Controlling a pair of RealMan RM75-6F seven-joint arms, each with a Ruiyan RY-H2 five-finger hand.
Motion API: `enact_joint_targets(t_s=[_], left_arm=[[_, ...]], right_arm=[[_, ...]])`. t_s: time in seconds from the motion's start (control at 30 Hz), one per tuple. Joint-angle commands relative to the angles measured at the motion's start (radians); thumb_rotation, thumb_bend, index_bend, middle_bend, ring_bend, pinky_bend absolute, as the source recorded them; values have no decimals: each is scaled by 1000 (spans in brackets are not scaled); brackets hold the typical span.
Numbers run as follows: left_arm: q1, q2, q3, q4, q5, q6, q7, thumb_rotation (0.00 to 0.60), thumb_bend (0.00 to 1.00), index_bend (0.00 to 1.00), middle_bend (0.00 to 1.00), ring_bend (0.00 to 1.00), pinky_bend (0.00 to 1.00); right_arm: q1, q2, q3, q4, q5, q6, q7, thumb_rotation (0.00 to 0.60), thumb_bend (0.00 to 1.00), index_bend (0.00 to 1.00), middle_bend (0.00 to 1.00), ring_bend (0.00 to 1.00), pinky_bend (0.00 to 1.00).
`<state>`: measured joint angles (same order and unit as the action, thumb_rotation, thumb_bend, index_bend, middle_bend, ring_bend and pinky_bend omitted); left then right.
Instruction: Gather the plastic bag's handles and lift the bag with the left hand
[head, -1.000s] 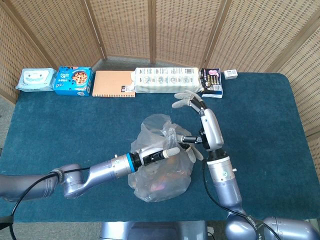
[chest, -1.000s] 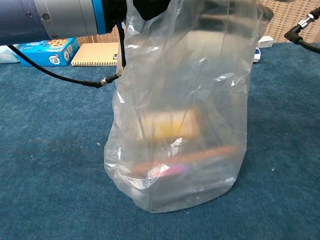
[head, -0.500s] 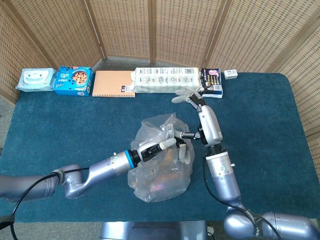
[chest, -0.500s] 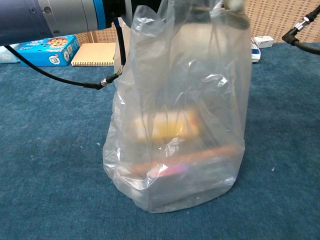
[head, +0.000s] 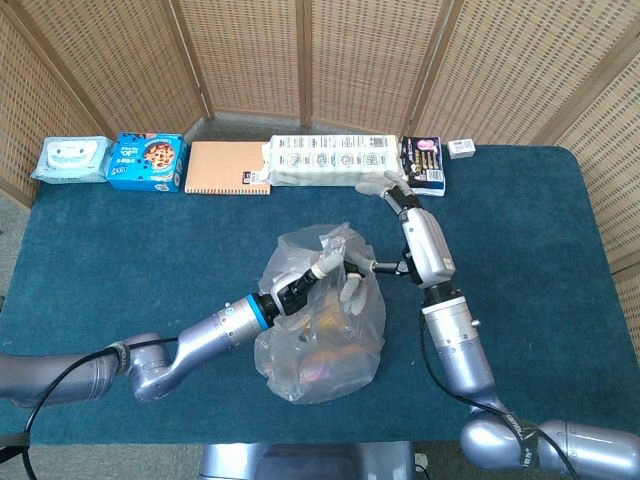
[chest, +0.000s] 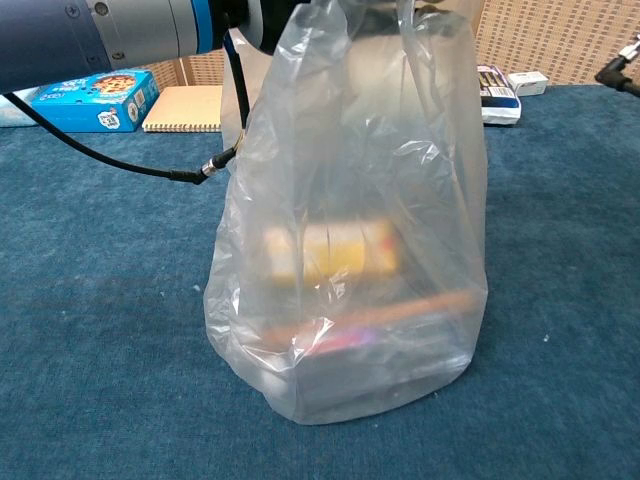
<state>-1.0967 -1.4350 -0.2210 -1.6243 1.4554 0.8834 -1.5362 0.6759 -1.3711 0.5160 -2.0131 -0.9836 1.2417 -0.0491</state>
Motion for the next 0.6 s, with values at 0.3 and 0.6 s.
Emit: enact_joint_targets(t_s=[0.3,0.6], left_arm=[[25,7,-23,-7,3,-4,-32,0,289,728,650,678,534],[41,19,-28,-8,20,-3,-59,0,289,728,650,678,533]], right_arm=[[-51,91,-27,-19,-27,-25,59,600,103,207,162,54,70],[-108,178,-47,-37,-81,-33,140,599,104,207,162,54,70]])
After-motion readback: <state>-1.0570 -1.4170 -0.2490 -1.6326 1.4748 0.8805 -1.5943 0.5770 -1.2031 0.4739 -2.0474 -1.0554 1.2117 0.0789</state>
